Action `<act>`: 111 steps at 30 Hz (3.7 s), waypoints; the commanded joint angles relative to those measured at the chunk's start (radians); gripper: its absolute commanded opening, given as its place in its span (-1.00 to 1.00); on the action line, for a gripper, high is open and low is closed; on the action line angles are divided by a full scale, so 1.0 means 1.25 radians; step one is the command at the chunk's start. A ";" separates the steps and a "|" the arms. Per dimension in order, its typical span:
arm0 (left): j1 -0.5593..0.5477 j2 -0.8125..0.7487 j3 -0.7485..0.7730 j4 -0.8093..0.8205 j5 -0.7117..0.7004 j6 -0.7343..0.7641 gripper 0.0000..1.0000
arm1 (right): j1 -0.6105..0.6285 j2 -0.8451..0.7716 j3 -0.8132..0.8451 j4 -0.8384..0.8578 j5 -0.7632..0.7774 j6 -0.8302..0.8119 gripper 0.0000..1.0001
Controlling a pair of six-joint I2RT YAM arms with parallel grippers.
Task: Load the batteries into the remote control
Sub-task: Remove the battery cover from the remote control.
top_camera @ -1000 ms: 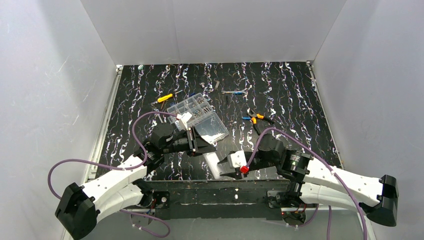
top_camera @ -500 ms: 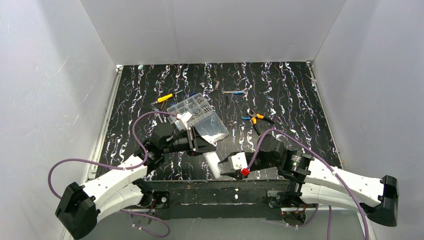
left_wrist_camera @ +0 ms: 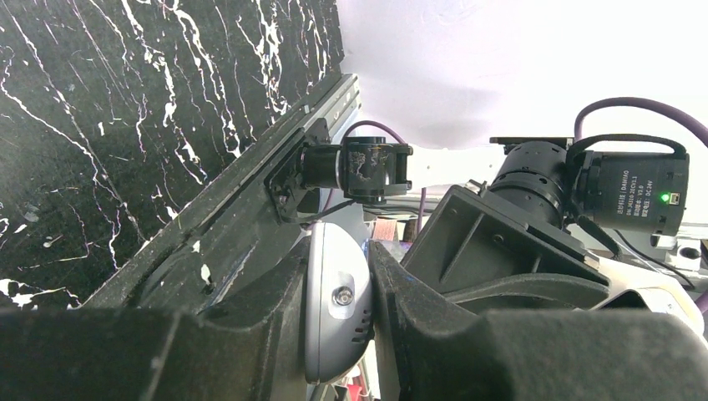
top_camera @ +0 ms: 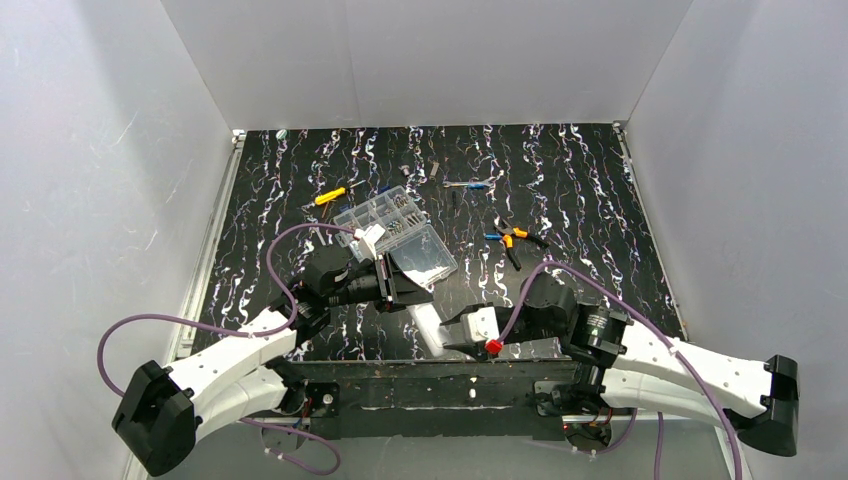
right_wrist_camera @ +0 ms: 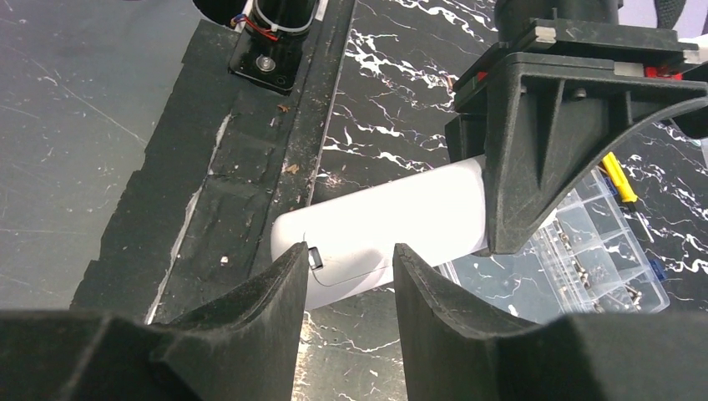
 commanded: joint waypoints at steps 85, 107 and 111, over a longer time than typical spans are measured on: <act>-0.005 0.034 -0.023 0.087 0.004 -0.022 -1.00 | 0.195 0.169 0.255 -0.317 0.606 0.831 0.59; -0.005 0.037 -0.026 0.092 0.006 -0.028 -1.00 | 0.195 0.202 0.222 -0.304 0.590 0.826 -0.01; -0.004 0.036 -0.026 0.090 0.006 -0.026 -1.00 | 0.195 0.195 0.222 -0.306 0.587 0.821 -0.14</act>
